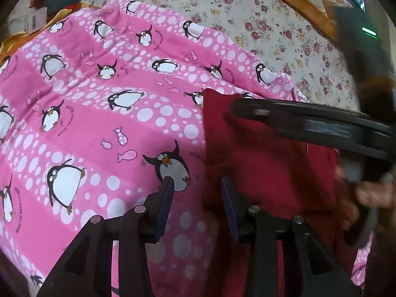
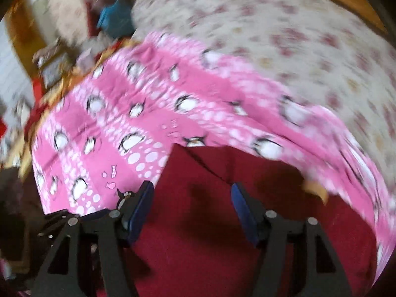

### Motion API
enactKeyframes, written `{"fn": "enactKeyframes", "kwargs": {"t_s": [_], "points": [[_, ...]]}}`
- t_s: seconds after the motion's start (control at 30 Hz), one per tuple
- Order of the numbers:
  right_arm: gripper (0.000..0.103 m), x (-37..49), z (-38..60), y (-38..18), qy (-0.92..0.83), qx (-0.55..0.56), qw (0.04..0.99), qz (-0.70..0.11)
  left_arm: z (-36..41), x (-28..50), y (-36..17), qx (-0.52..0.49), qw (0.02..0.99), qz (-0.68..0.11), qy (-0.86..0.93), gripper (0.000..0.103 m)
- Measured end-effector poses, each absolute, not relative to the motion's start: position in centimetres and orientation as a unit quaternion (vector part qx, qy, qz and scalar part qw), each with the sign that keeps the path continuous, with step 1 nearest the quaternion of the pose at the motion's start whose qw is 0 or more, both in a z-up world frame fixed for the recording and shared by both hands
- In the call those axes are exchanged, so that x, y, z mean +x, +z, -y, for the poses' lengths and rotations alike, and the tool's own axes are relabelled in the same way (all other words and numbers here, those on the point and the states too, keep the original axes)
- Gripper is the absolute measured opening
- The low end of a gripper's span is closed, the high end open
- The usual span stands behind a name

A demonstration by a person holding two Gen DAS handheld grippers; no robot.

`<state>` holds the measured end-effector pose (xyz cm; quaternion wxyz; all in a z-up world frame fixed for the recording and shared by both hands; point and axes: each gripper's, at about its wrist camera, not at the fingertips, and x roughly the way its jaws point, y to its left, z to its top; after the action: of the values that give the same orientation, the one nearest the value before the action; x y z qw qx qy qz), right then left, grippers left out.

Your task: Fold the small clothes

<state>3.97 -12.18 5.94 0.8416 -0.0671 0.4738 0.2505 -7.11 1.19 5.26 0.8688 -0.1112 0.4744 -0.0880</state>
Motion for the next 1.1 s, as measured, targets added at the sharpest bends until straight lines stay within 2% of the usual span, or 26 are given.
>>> {"fn": "enactKeyframes", "kwargs": {"t_s": [0.13,0.17,0.2,0.3,0.37,0.6,0.77,0.87,0.93,1.0,1.1], "points": [[0.066,6.7,10.0,3.2,0.263,-0.087,0.821,-0.500,-1.3,-7.1,5.3,-0.095,0.868,-0.480,-0.079,0.018],[0.048,6.9,9.7,2.6,0.269,-0.088,0.813,-0.509,-1.5,-7.1,5.3,-0.095,0.868,-0.482,-0.077,0.018],[0.020,7.3,9.4,2.0,0.273,-0.091,0.806,-0.517,-1.6,-7.1,5.3,-0.095,0.867,-0.483,-0.077,0.018],[0.013,7.1,9.1,1.9,0.284,-0.098,0.807,-0.508,-2.2,-7.1,6.0,-0.095,0.876,-0.469,-0.066,0.018],[0.012,7.5,9.1,2.3,0.289,-0.083,0.811,-0.501,-2.6,-7.0,6.4,-0.098,0.881,-0.458,-0.060,0.018],[0.012,8.1,9.6,2.1,0.287,-0.022,0.818,-0.497,-2.6,-6.5,6.2,-0.128,0.875,-0.460,-0.079,0.018],[0.009,9.0,9.7,2.5,0.294,0.044,0.822,-0.486,-2.0,-6.4,6.1,-0.113,0.881,-0.454,-0.073,0.018],[0.009,9.0,9.2,1.2,0.280,0.037,0.822,-0.495,-2.2,-6.0,5.6,-0.116,0.876,-0.462,-0.069,0.018],[0.014,8.3,10.3,1.8,0.276,0.064,0.824,-0.490,-2.1,-6.0,5.6,-0.115,0.876,-0.463,-0.069,0.018],[0.037,7.4,11.7,3.2,0.274,0.084,0.826,-0.486,-1.9,-6.0,5.7,-0.110,0.878,-0.460,-0.070,0.018],[0.058,4.4,14.9,6.1,0.260,0.077,0.849,-0.453,-1.8,-6.1,5.7,-0.110,0.878,-0.460,-0.075,0.018]]}}
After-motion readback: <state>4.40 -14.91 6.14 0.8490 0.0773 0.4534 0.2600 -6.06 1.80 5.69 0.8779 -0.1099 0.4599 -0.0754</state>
